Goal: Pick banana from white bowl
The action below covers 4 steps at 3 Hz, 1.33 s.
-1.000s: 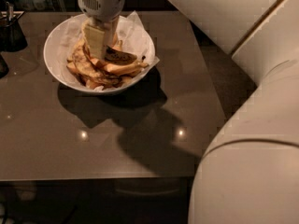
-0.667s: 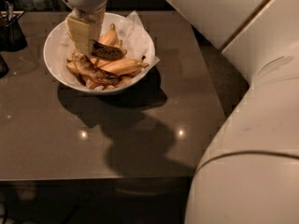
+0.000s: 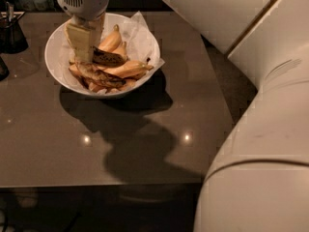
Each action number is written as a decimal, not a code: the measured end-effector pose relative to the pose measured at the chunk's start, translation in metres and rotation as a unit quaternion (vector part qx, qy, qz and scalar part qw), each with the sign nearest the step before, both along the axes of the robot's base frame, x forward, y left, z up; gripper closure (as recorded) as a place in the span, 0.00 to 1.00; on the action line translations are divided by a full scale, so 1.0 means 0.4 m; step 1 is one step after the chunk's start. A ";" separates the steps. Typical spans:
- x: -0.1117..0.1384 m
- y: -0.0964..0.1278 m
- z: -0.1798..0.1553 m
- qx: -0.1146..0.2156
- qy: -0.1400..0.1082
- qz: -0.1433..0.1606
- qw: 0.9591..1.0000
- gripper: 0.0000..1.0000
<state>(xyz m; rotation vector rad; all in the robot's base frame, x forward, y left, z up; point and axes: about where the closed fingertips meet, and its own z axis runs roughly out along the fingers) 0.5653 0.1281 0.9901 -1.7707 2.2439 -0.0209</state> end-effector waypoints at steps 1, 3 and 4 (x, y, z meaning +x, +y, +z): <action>-0.093 0.057 0.048 0.004 0.011 0.029 1.000 1.00; -0.120 0.041 -0.005 0.028 0.037 0.020 0.999 1.00; -0.174 0.033 -0.051 0.042 0.071 0.011 0.997 1.00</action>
Offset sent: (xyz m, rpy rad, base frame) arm -0.0810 0.0050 0.0313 -0.1328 0.1119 0.0844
